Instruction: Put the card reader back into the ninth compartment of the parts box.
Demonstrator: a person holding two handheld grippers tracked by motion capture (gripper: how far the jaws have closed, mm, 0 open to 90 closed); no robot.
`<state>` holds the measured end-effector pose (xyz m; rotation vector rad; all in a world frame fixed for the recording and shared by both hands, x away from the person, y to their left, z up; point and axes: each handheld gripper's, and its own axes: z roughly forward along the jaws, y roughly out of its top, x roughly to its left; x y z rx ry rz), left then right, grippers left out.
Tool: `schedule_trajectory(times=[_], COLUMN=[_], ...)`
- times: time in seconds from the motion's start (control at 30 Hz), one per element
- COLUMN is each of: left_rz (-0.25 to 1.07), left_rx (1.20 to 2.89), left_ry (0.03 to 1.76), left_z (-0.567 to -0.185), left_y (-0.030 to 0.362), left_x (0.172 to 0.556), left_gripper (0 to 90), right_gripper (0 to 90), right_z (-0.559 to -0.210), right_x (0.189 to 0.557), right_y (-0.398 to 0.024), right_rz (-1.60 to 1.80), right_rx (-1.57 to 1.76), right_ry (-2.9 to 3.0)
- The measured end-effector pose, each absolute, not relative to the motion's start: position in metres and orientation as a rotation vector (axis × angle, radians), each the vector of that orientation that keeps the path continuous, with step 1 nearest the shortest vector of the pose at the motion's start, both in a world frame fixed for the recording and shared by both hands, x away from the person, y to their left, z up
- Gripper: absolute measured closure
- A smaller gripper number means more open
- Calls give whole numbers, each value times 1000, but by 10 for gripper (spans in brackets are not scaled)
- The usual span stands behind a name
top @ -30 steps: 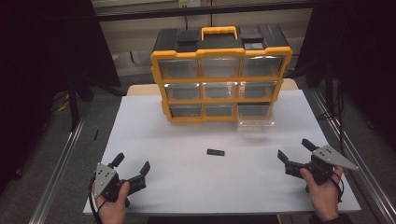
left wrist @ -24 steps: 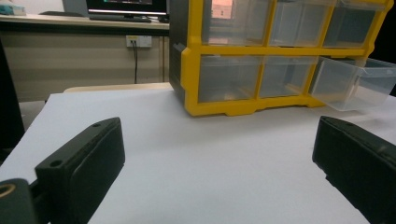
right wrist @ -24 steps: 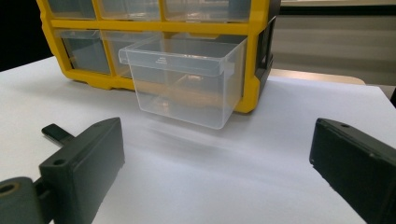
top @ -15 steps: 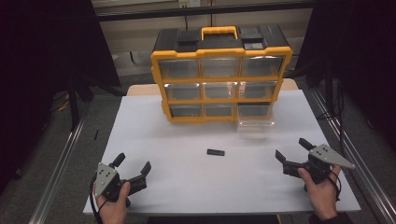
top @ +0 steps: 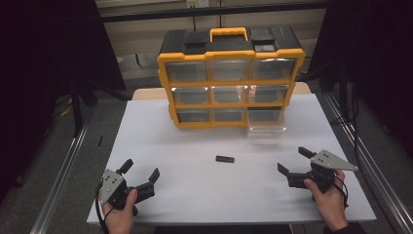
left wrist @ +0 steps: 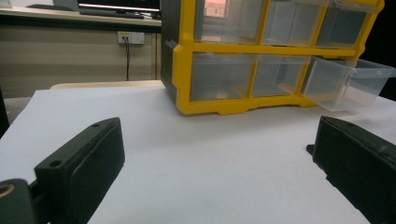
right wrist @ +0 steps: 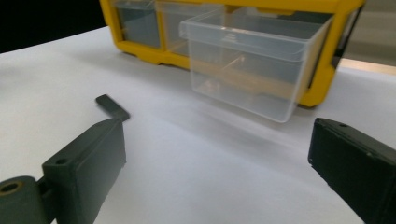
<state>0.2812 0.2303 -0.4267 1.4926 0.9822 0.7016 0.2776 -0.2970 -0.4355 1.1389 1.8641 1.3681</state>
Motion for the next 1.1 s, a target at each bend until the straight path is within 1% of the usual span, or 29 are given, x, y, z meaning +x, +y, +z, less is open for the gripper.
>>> schedule_trajectory(times=[0.5,0.7,0.87,1.1], left_rz=[696,691,700,704], left_rx=[1505,1514,1516,1516], left_ry=[972,972,975,981], left_z=[-427,-428,-429,-429], left_y=[229,227,226,227], left_x=[283,284,285,284], left_gripper=[23,23,23,23], right_gripper=[25,43,26,30], right_z=[-434,-435,-434,-432], right_x=[288,293,299,306], right_y=[-274,-268,-263,-252], right_rz=[1410,1409,1427,1414], right_rx=[1030,1016,1040,1014], right_ry=[2071,2173,2227,2307])
